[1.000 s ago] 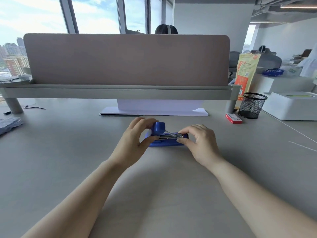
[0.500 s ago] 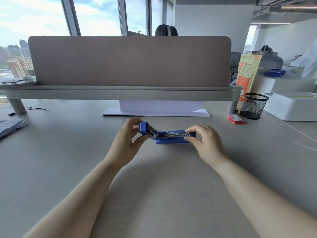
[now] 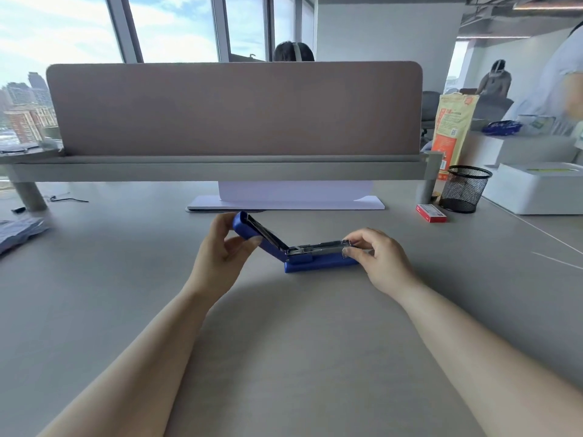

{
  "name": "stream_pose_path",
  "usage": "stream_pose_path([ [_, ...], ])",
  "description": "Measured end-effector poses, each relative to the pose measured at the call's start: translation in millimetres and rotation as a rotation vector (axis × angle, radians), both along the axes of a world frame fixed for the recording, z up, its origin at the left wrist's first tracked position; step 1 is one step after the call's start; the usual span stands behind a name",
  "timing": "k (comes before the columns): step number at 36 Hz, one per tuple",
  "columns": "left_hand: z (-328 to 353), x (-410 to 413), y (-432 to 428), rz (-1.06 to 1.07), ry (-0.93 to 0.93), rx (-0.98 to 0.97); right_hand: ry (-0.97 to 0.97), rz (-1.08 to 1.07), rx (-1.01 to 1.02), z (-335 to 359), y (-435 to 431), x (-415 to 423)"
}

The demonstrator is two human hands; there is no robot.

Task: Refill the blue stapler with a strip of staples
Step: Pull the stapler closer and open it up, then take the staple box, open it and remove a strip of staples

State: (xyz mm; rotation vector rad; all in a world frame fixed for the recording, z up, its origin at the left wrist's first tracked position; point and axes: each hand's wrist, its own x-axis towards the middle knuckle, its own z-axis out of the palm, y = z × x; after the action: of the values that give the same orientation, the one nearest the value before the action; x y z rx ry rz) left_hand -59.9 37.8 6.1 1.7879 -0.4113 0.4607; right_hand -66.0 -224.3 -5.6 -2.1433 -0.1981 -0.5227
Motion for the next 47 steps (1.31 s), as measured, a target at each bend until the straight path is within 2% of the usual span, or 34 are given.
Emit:
stream_pose_path([
  [4, -4.3, 4.6, 5.6, 0.022, 0.041, -0.003, 0.060, 0.002, 0.013, -4.6, -1.1, 0.8],
  [13, -17.9, 21.2, 21.6, 0.271, 0.193, 0.204, 0.116, -0.030, 0.043, -8.9, -5.6, 3.4],
  [16, -19.8, 21.8, 23.0, 0.342, 0.271, 0.367, 0.117, -0.045, 0.048, -10.4, -6.0, 3.5],
  [23, -16.2, 16.3, 16.5, 0.449, 0.301, 0.721, 0.132, -0.137, 0.012, -14.7, -6.7, 7.6],
  [30, -15.7, 15.8, 17.7, 0.441, 0.375, 0.685, 0.180, -0.133, 0.050, -11.8, -6.0, 6.5],
  [33, -9.1, 7.0, 13.8, 0.442, 0.293, 0.588, 0.218, -0.107, 0.137, -8.8, -9.8, 2.5],
  [38, 9.2, -13.1, -14.2, 0.360, -0.026, 0.552, 0.173, -0.150, 0.152, 5.6, -38.7, -4.6],
  [44, 13.9, -35.7, -97.6, 0.012, -0.252, 0.669, 0.176, -0.313, -0.024, 5.5, -107.8, -32.9],
  [47, 6.8, -35.8, -148.5, -0.162, -0.230, 0.701, 0.176, -0.396, -0.082, 1.9, -138.0, -46.0],
])
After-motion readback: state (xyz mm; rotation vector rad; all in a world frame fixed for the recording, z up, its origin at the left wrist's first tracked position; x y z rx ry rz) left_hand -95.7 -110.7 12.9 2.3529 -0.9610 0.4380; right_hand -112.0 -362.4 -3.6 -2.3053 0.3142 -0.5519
